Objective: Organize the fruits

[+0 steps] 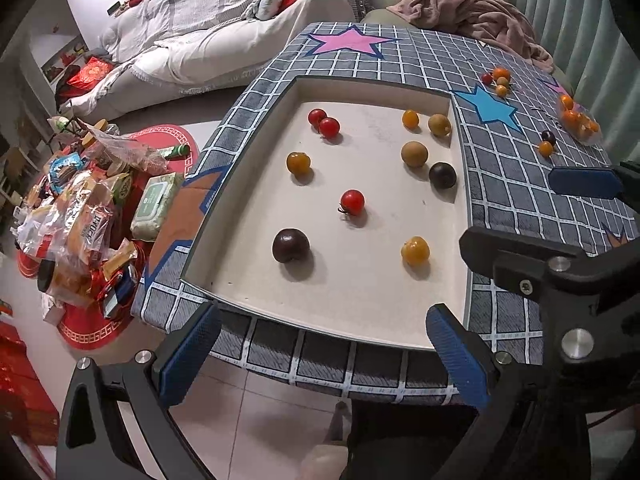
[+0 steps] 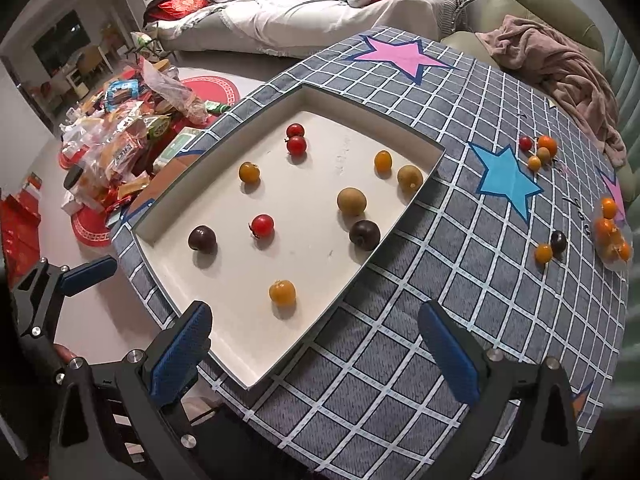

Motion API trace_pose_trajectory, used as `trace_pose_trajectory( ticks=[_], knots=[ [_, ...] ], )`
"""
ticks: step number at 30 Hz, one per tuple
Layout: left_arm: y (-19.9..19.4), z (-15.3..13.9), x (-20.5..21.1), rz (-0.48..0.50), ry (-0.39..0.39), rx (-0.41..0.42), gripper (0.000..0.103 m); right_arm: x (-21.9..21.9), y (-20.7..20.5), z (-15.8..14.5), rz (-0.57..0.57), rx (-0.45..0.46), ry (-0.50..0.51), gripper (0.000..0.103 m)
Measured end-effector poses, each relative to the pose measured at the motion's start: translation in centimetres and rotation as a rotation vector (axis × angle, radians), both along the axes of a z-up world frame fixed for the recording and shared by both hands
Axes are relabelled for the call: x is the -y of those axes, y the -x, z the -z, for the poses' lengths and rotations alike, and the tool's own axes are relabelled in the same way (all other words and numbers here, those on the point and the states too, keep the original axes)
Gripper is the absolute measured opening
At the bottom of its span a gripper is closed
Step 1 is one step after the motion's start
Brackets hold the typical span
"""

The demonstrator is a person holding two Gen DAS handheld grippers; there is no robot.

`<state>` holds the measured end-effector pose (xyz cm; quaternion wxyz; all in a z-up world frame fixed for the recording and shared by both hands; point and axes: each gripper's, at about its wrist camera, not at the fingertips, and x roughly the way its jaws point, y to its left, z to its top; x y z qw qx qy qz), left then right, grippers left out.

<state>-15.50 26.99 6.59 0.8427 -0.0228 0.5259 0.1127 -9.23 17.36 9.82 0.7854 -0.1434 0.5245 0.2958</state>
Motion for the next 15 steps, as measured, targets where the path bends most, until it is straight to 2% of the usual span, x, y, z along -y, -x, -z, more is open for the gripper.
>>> trace_pose_trajectory(
  ticks=[15],
  knots=[
    [0.3, -0.1, 1.3, 0.012, -0.021, -0.01, 0.103, 0.5, 0.4, -0.2, -0.002, 0.007, -0.014, 0.103]
  ],
)
